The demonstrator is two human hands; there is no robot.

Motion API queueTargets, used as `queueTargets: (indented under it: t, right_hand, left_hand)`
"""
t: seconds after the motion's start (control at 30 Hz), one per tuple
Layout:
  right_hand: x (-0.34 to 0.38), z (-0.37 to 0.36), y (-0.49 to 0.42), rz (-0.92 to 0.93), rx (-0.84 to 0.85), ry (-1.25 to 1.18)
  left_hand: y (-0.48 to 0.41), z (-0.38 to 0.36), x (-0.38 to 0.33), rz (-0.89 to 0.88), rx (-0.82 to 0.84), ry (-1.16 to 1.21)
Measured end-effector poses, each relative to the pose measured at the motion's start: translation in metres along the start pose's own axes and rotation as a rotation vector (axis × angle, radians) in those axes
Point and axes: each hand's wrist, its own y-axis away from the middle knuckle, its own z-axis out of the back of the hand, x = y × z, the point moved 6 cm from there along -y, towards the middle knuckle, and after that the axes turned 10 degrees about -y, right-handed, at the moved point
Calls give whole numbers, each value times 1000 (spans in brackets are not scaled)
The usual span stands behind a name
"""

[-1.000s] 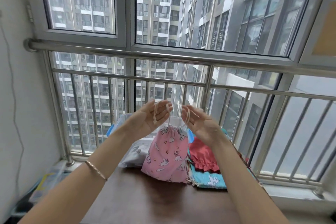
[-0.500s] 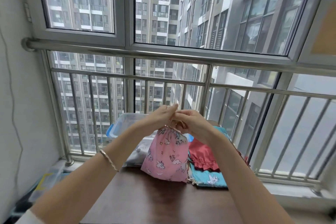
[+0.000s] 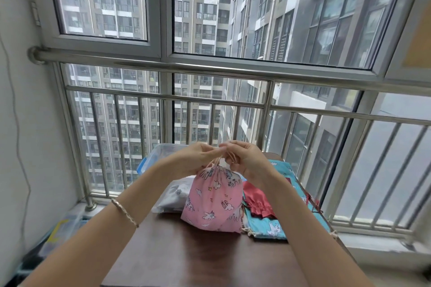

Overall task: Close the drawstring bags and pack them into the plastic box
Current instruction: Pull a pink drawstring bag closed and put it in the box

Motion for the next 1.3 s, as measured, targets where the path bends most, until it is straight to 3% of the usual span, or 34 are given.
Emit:
queueTargets:
  t: [0.2,0.43,0.53,0.7,1.17,1.3]
  right_hand:
    - [9,3,4,48,-51,156]
    - [18,-5,7,364,-79,844]
    - [17,-1,5,273,-61,692]
    - [14,-5,5,101,146,440]
    - [26,-5,8,83,163,489]
    - [33,-1,6,223,84,356]
  left_hand:
    - [8,11,-16,-88,-162,-213]
    - [8,5,-19,-144,-62,-388]
    - [9,7,-25,-177,-109,-374]
    - [9,16,-28,-187,-184,-370]
    - [16,15,-40,-223,-262,-380]
    - [20,13,-39,-208,-256,-367]
